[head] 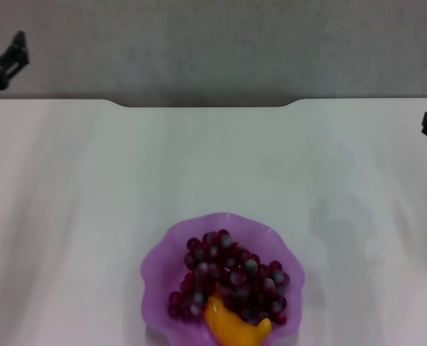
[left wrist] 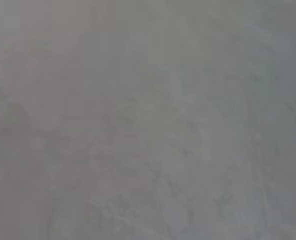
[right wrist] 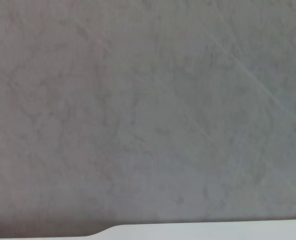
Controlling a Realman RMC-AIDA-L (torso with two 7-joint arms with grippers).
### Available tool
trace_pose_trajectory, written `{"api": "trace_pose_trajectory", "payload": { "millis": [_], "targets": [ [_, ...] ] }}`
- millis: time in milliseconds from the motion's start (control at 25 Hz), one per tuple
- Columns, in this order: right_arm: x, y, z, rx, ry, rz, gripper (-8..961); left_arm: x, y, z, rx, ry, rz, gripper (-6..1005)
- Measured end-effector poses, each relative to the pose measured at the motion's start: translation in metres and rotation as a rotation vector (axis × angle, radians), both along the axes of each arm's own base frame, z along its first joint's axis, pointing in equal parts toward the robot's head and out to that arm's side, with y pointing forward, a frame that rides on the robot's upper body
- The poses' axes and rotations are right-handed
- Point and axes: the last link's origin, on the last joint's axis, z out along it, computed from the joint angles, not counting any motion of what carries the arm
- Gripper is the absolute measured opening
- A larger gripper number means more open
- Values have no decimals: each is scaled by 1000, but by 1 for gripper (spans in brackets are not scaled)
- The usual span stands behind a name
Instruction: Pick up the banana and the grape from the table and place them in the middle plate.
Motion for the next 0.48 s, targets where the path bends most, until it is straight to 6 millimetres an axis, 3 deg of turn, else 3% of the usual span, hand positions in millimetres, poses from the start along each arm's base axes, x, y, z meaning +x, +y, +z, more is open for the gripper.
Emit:
{"api": "trace_pose_trajectory", "payload": {
  "millis": [480],
  "targets": [
    [-1, 1, -2, -9, -1, 3, 607, 27, 0, -41, -36, 540, 4, 856]
  ]
}}
